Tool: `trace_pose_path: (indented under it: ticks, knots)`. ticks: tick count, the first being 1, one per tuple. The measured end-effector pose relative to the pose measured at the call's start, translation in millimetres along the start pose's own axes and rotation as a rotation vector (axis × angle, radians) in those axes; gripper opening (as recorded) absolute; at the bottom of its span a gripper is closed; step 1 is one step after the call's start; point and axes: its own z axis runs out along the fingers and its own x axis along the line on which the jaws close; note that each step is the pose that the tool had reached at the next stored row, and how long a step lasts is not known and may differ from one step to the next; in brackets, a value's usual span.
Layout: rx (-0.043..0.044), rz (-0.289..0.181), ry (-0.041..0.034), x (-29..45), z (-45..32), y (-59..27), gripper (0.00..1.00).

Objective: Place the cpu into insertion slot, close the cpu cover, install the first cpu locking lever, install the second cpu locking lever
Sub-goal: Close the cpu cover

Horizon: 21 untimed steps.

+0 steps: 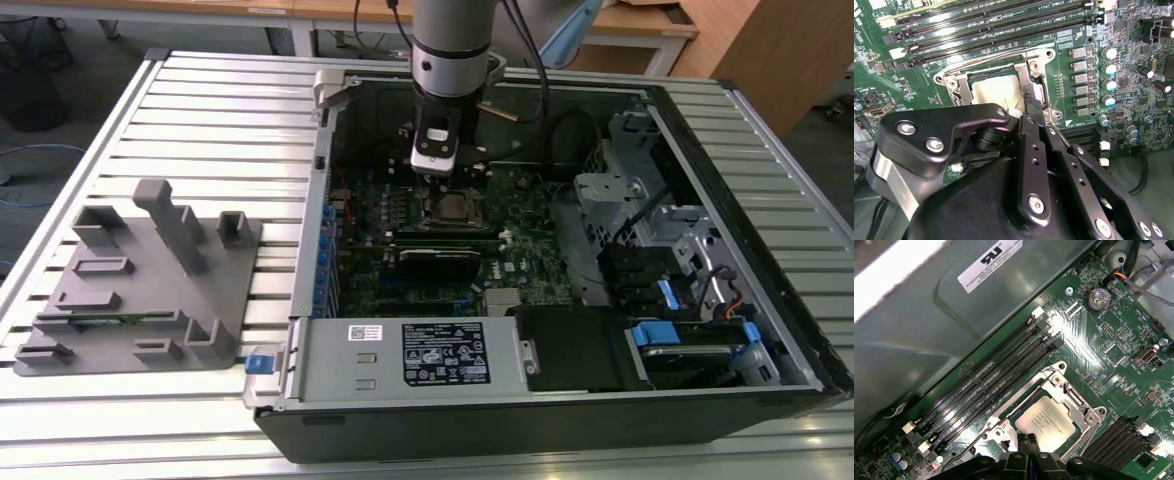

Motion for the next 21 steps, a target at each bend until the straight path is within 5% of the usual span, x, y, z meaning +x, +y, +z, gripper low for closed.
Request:
trace_pose_path:
  ticks: [21]
  knots:
    - [-0.0011,-0.022,0.0005,0.0,0.0,0.0,0.10]
